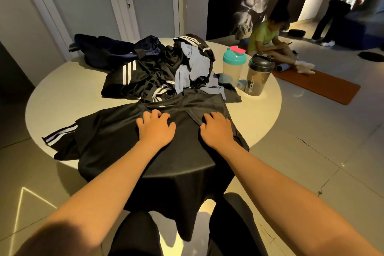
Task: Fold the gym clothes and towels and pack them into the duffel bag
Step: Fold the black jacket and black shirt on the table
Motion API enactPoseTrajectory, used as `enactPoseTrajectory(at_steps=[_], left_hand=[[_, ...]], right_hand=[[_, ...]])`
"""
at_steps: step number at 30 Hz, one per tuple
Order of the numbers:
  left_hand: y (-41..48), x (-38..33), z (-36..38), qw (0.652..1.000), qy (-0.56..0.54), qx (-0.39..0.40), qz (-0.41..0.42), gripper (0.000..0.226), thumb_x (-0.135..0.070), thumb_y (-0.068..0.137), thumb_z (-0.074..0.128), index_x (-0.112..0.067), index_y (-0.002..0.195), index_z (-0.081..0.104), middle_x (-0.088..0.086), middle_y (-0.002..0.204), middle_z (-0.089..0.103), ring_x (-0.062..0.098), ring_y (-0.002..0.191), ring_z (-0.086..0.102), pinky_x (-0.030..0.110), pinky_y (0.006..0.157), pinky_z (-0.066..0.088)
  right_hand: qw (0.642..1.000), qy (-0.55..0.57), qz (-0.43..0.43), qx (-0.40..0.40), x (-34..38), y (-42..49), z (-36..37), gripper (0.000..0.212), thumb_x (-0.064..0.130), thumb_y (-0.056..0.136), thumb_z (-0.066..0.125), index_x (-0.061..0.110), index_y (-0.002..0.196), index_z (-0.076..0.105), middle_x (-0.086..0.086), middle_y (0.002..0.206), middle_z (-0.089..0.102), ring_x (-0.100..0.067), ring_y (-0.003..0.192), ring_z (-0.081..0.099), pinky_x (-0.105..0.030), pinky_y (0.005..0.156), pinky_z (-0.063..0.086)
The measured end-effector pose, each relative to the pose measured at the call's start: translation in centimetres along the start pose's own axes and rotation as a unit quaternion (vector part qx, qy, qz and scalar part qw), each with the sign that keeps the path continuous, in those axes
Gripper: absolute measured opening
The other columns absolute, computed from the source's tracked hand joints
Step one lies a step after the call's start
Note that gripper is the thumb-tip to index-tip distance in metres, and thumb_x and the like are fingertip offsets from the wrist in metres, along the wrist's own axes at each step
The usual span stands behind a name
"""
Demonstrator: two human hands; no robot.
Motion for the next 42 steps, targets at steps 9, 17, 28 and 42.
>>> enactPoseTrajectory(at_steps=[9, 17, 28, 42], left_hand=[[-1.6, 3.0, -1.0, 0.956, -0.292, -0.016, 0.032, 0.044, -0.018, 0.106, 0.044, -0.016, 0.150, 0.044, 0.006, 0.158, 0.039, 0.020, 0.146, 0.032, 0.034, 0.122, 0.023], [-4.3, 10.9, -1.5, 0.991, -0.027, 0.061, -0.115, 0.058, -0.058, 0.103, 0.028, -0.036, 0.156, 0.026, 0.003, 0.168, 0.011, 0.031, 0.154, -0.001, 0.058, 0.121, -0.002], [-7.6, 17.5, -4.0, 0.975, -0.049, -0.019, -0.214, 0.061, -0.048, 0.102, 0.038, -0.028, 0.158, 0.022, 0.022, 0.166, 0.002, 0.038, 0.154, -0.007, 0.053, 0.122, -0.005], [-7.3, 15.2, -5.3, 0.975, -0.094, -0.169, -0.110, 0.066, -0.010, 0.096, 0.052, -0.014, 0.157, 0.026, -0.002, 0.166, 0.014, 0.025, 0.148, 0.017, 0.044, 0.116, 0.035]], right_hand=[[0.980, 0.151, -0.115, 0.056, 8.6, -0.2, 0.9, 0.048, 0.014, 0.092, 0.051, 0.014, 0.140, 0.052, -0.013, 0.137, 0.054, -0.033, 0.128, 0.047, -0.041, 0.103, 0.042], [0.992, 0.082, -0.096, -0.023, 12.7, -1.0, 1.0, 0.035, 0.017, 0.095, 0.051, 0.008, 0.128, 0.059, -0.012, 0.130, 0.053, -0.032, 0.124, 0.045, -0.039, 0.099, 0.039], [0.984, 0.087, -0.135, 0.082, 17.8, -1.3, 3.9, 0.044, 0.021, 0.098, 0.046, 0.024, 0.141, 0.051, -0.008, 0.143, 0.045, -0.032, 0.130, 0.043, -0.044, 0.112, 0.030], [0.946, 0.297, -0.088, 0.093, 19.6, -2.1, 4.2, 0.043, 0.037, 0.106, 0.039, 0.026, 0.147, 0.046, 0.004, 0.150, 0.048, -0.019, 0.143, 0.036, -0.045, 0.123, 0.012]])
Point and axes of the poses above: each hand's wrist, its own y-axis towards the middle knuckle, its own z-axis out of the palm, x = y × z, the point moved 3 cm from there along y, towards the middle knuckle
